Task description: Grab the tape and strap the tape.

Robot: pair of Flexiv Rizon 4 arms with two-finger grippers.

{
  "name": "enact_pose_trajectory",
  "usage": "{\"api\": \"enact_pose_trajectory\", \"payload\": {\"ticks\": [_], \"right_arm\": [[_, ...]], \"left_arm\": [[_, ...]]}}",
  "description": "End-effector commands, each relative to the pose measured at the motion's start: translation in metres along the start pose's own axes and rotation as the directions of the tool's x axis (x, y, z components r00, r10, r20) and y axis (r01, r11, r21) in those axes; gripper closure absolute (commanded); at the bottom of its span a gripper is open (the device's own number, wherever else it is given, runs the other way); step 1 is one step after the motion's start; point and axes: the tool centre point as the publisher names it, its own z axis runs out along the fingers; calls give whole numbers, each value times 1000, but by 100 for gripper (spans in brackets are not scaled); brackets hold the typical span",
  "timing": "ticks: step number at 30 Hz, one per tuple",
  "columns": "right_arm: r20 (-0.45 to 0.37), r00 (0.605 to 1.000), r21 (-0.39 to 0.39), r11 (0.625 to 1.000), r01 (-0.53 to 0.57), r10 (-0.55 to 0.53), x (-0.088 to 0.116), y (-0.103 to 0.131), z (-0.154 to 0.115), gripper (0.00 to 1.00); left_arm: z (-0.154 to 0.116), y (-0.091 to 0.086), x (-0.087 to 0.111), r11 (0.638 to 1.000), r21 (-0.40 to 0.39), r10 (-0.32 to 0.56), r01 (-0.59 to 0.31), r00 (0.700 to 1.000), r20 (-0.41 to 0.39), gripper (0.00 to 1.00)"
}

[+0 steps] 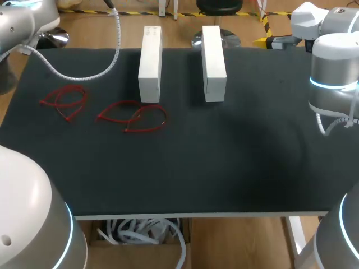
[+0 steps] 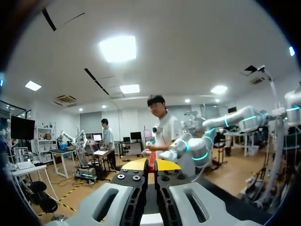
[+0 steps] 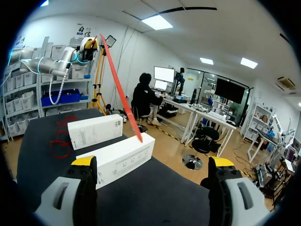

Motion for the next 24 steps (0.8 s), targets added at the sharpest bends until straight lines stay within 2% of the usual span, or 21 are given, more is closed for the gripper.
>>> {"api": "enact_pose_trajectory", "payload": {"ticks": [1, 8, 9, 11, 13, 19, 21, 23, 24], "right_arm": [[0, 1000, -2, 1000, 0, 0, 0, -1, 0, 0], [0, 1000, -2, 1000, 0, 0, 0, -1, 0, 0], [12, 999, 3, 999, 48, -48, 3, 3, 1, 0], [80, 989, 51, 992, 119, -123, 1, 5, 1, 0], [150, 979, 82, 989, 126, -137, -5, 5, -3, 0], [278, 952, 180, 981, 78, -127, -16, -6, -19, 0], [339, 930, 145, 984, 99, -144, -17, -6, -25, 0], [403, 910, 27, 995, 99, -102, -18, -3, -30, 0], [424, 898, 13, 992, 125, -119, -18, -2, -31, 0]], "left_arm": [[1, 0, 2, 1000, 0, 1, -1, 1000, 5, 100], [1, 0, 2, 1000, 0, 1, -1, 1000, 5, 100], [1, 0, 2, 1000, 0, 1, -1, 1000, 5, 100], [1, 0, 2, 1000, 0, 1, -1, 1000, 5, 100], [1, 0, 2, 1000, 0, 1, -1, 1000, 5, 100], [1, 0, 2, 1000, 0, 1, -1, 1000, 5, 100], [1, 0, 2, 1000, 0, 1, -1, 1000, 5, 100], [1, 0, 2, 1000, 0, 1, -1, 1000, 5, 100], [1, 0, 2, 1000, 0, 1, -1, 1000, 5, 100]]}}
